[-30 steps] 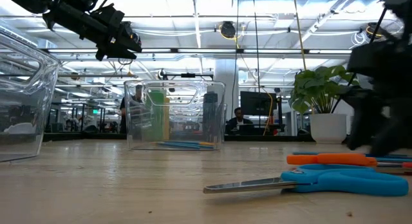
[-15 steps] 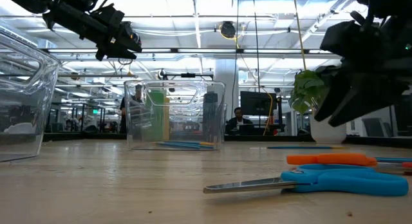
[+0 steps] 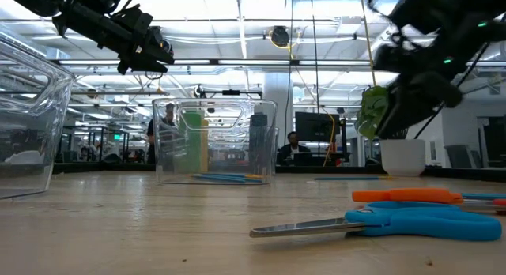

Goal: Pick & Place Paint Supplies
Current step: Put the blue paintbrush into the middle transparent bin

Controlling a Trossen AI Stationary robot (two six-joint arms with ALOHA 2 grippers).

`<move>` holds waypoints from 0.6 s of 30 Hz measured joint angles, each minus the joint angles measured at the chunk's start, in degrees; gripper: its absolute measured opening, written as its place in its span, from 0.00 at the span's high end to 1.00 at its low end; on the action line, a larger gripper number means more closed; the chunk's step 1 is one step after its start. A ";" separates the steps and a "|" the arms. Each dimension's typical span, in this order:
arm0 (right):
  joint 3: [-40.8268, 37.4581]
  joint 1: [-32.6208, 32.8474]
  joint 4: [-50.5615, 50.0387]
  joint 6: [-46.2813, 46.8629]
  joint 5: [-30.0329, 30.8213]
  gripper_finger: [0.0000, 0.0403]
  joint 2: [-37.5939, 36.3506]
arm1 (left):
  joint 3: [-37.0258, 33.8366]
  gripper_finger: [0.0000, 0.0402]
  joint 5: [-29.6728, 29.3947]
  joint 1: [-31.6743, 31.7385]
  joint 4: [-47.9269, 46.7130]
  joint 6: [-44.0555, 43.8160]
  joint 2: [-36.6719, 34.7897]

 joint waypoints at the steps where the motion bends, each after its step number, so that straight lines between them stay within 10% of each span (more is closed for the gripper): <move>1: 0.00 -3.29 1.10 -2.25 -2.52 0.59 0.21 | 0.00 0.47 0.00 -0.01 0.00 0.00 0.00; 10: 0.02 -29.06 11.34 -18.12 -21.30 0.59 8.23 | 0.00 0.47 0.00 0.01 0.00 0.00 0.00; 18: 0.02 -34.68 12.54 -25.01 -24.59 0.59 18.08 | 0.00 0.47 0.00 0.01 0.00 0.00 0.00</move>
